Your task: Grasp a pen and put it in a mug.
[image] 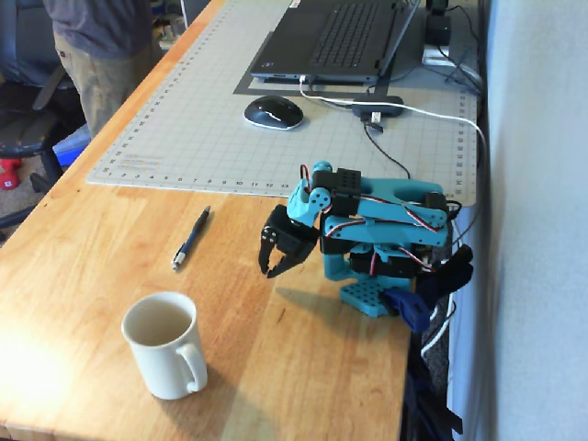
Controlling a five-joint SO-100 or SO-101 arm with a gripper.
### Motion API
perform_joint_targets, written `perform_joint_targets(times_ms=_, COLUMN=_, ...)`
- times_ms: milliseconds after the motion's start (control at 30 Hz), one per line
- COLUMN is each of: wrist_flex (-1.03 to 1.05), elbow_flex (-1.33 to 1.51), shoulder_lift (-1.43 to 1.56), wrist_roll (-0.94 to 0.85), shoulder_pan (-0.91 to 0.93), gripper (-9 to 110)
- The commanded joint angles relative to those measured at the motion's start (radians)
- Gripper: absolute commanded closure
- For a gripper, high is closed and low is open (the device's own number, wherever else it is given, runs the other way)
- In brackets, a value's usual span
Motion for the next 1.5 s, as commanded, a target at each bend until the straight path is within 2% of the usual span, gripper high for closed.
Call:
perform_joint_targets(times_ms=0, wrist_flex=0.005, elbow_flex=-0.017, shoulder_lift=0.029, wrist_roll=0.005, shoulder_pan=-0.006, gripper=101)
perform_joint_targets(times_ms=500, wrist_flex=-0.005, elbow_flex=-0.021, shoulder_lift=0.018, wrist_roll=0.000, shoulder_pan=-0.006, gripper=101)
perform_joint_targets(times_ms=633, wrist_flex=-0.025, elbow_flex=-0.046, shoulder_lift=-0.051, wrist_roll=-0.052, shoulder_pan=0.003, gripper=100)
perform_joint_targets(times_ms=833, wrist_flex=-0.103, elbow_flex=-0.230, shoulder_lift=-0.385, wrist_roll=-0.163, shoulder_pan=0.006, gripper=95)
perform_joint_targets(times_ms=1067, wrist_flex=-0.101, elbow_flex=-0.591, shoulder_lift=-0.819, wrist_roll=-0.178, shoulder_pan=0.014, gripper=92)
perform_joint_targets(times_ms=1300, wrist_flex=-0.123, elbow_flex=-0.957, shoulder_lift=-1.126, wrist_roll=-0.189, shoulder_pan=0.181, gripper=92)
perform_joint_targets(times_ms=1467, wrist_flex=-0.126, elbow_flex=-1.183, shoulder_lift=-1.376, wrist_roll=-0.314, shoulder_pan=0.304, gripper=92)
